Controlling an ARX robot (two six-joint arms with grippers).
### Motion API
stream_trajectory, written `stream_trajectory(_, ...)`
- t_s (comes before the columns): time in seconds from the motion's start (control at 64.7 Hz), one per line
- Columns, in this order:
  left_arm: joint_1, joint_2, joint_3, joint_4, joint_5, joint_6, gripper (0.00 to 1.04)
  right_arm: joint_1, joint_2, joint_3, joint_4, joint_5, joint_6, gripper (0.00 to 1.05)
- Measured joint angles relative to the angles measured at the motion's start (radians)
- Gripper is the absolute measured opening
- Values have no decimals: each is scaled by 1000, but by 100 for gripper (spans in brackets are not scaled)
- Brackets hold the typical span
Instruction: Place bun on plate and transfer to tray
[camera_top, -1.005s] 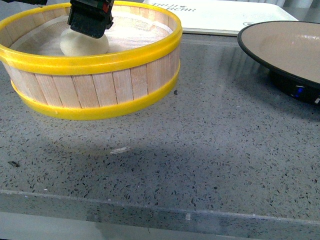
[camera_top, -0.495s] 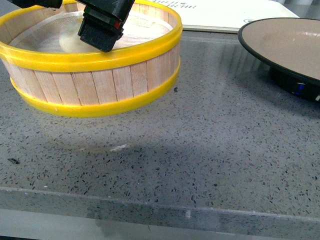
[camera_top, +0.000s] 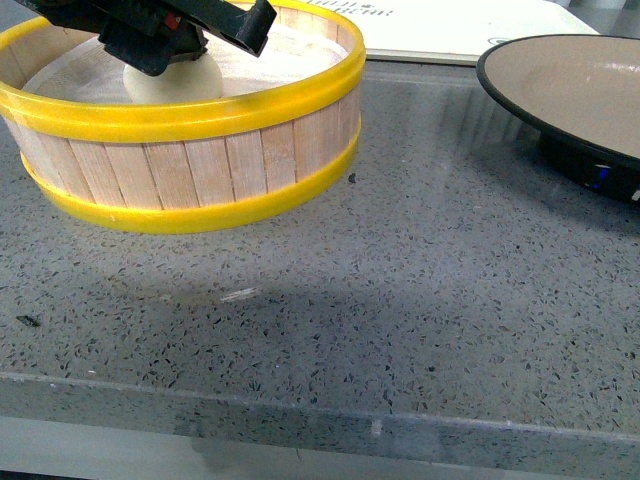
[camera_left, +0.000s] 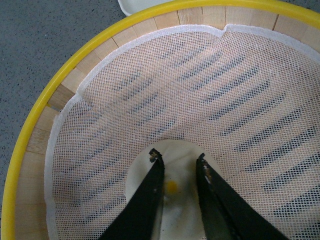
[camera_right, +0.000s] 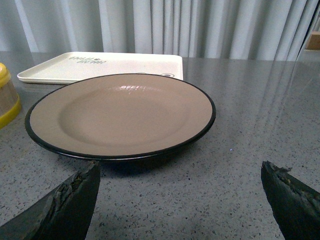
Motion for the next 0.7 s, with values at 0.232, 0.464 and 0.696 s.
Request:
stream_trajectory(0.232, -6, 0, 9, -5, 5, 0, 4, 0, 0, 0, 0, 0, 0, 96)
stream_trajectory(0.464, -4, -3, 27, -25, 18, 0, 4, 0, 0, 0, 0, 0, 0, 96)
stream_trajectory(0.696, 6, -32, 84, -62, 39, -3, 4, 0, 0, 0, 0, 0, 0, 96)
